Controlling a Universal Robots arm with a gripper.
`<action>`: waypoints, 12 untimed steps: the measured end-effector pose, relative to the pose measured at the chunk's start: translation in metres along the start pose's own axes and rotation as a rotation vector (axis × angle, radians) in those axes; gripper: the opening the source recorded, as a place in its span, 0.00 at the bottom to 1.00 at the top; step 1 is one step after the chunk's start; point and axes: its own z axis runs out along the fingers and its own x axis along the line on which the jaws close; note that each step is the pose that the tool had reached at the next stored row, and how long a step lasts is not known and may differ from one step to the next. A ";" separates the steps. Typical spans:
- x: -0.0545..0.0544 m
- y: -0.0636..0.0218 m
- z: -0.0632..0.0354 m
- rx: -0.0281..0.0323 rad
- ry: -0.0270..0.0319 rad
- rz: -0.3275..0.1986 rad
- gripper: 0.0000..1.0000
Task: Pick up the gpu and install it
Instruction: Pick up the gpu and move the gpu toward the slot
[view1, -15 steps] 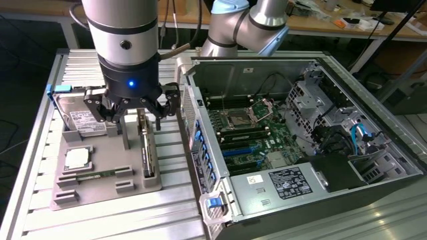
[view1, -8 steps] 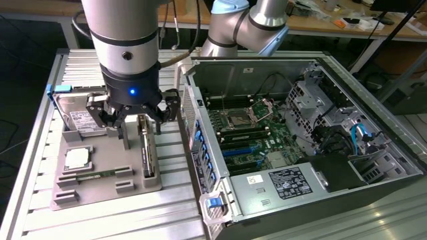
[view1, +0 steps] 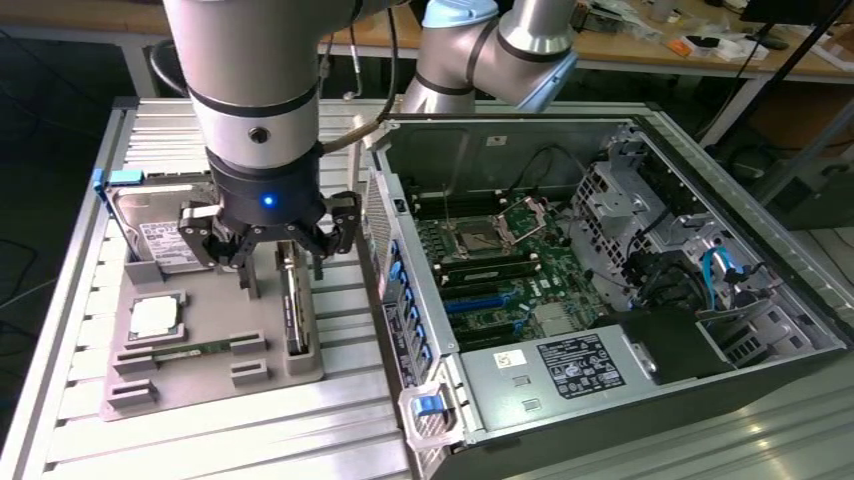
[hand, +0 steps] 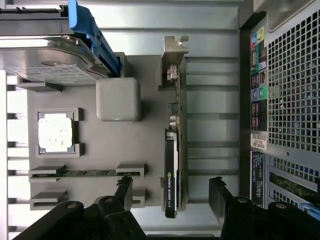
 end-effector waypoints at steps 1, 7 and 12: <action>-0.001 -0.0002 0.0017 -0.0001 -0.0001 0.000 0.72; -0.007 -0.0008 0.0112 0.0000 -0.0001 0.000 0.72; -0.007 -0.0012 0.0173 -0.0001 -0.0001 0.000 0.72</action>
